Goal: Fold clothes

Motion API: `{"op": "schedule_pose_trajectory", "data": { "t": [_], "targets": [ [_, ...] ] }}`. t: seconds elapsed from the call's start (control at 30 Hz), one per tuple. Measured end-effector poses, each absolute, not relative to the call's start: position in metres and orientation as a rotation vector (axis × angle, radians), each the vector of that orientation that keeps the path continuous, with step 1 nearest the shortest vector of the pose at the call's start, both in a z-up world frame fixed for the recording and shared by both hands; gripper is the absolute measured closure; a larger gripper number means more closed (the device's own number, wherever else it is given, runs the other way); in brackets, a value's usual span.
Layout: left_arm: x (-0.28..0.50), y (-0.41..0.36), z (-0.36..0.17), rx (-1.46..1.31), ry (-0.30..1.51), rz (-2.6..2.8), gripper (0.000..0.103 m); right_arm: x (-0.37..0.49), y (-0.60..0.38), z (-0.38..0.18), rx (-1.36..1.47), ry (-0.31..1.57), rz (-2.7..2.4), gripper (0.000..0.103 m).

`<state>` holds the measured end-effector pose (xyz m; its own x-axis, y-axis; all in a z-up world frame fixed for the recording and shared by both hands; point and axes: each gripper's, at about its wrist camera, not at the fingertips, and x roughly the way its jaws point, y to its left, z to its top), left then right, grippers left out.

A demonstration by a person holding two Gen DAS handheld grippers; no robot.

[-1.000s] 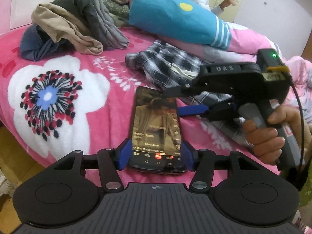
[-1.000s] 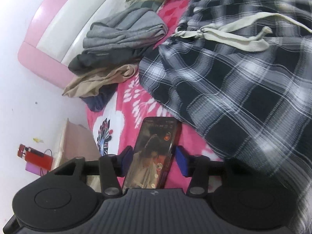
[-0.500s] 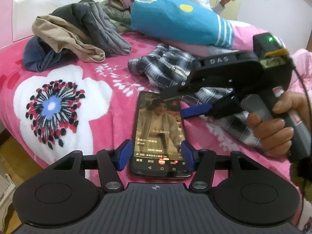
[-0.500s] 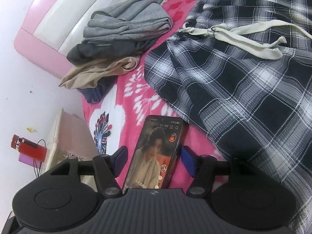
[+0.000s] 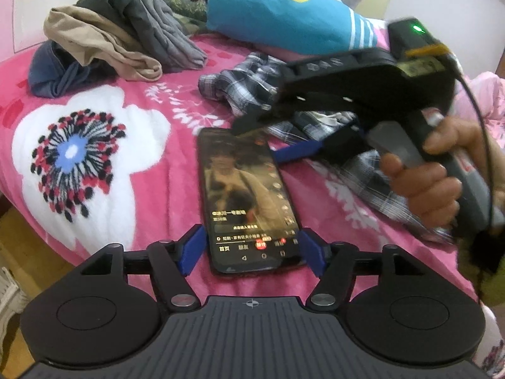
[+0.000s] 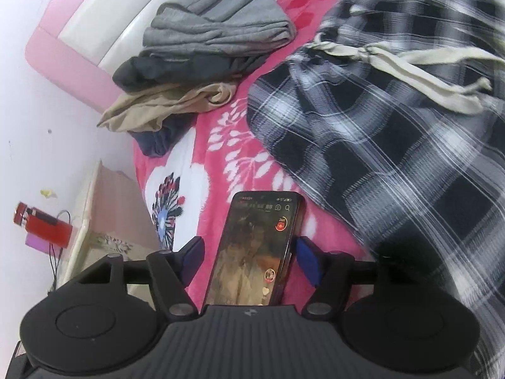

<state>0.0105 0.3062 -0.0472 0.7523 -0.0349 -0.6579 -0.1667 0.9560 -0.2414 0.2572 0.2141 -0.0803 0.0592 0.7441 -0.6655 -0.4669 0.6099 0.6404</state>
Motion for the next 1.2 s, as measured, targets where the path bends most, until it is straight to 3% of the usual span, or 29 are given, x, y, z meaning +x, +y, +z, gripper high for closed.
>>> {"op": "schedule_pose_trajectory", "data": {
  "t": [0.67,0.8,0.93,1.0,1.2],
  "targets": [
    [0.003,0.300,-0.047,-0.363,0.734,0.010,0.036,0.236,0.282,-0.067,-0.058,1.129,1.121,0.027],
    [0.000,0.303,-0.046,-0.377,0.732,-0.005,0.036,0.243,0.265,-0.057,0.013,1.104,1.135,0.029],
    [-0.009,0.313,-0.034,-0.371,0.686,-0.023,0.036,0.251,0.197,-0.025,0.173,0.948,1.046,0.029],
    [-0.009,0.323,-0.024,-0.376,0.648,-0.028,0.036,0.241,0.161,-0.015,0.173,0.866,0.976,0.031],
    [0.055,0.372,0.005,-0.419,0.616,-0.019,0.038,0.186,0.138,-0.018,-0.112,0.684,0.863,0.051]
  ]
}}
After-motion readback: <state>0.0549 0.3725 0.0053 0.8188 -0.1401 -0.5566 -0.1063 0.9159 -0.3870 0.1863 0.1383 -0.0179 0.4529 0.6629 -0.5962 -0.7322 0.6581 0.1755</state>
